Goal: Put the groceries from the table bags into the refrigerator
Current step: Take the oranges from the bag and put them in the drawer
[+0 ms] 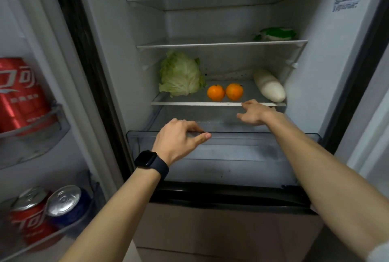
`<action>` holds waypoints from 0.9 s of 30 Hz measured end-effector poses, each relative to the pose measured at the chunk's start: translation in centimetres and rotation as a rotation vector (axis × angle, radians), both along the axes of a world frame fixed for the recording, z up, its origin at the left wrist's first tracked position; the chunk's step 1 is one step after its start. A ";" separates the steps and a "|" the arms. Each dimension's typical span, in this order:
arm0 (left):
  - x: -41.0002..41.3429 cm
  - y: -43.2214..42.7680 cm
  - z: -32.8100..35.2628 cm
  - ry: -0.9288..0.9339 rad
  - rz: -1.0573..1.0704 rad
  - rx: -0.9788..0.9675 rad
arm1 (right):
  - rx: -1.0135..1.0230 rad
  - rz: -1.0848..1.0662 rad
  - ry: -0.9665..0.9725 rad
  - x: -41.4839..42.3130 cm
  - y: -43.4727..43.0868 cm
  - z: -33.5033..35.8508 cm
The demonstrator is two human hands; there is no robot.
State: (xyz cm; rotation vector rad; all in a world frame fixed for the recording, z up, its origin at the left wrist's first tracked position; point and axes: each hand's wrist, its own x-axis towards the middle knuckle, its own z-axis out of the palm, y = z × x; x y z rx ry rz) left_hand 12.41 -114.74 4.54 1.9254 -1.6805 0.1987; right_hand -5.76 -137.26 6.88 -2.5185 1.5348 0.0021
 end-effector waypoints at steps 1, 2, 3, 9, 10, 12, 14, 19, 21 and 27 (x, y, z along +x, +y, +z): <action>-0.1 0.2 0.0 0.010 -0.003 -0.010 | -0.006 0.011 -0.002 -0.1 0.1 -0.2; -0.2 0.3 0.1 0.016 -0.006 -0.010 | -0.012 0.020 -0.001 -0.2 0.1 -0.3; -0.3 0.3 0.3 0.015 -0.006 0.008 | -0.015 0.026 0.002 -0.2 0.2 -0.4; 0.0 -0.6 3.6 -0.031 0.054 0.308 | -0.027 0.068 0.066 0.2 -0.1 -0.2; 0.1 -1.1 4.6 -0.028 0.043 0.379 | -0.024 0.074 0.078 0.3 -0.1 0.1; 0.0 -2.6 6.4 -0.004 -0.006 0.524 | -0.029 0.080 0.087 0.5 -0.2 0.7; -0.1 -4.8 7.5 -0.047 -0.017 0.578 | -0.049 0.090 0.080 0.7 -0.3 1.1; 0.8 -11.4 7.3 -0.190 0.019 0.403 | -0.071 0.109 0.090 0.6 -0.4 2.1; 1.5 -14.0 7.1 -0.164 0.007 0.332 | -0.070 0.107 0.084 0.6 -0.8 2.7; 4.2 -20.4 5.8 -0.001 0.002 0.311 | -0.139 -0.076 -0.147 1.5 -3.0 3.1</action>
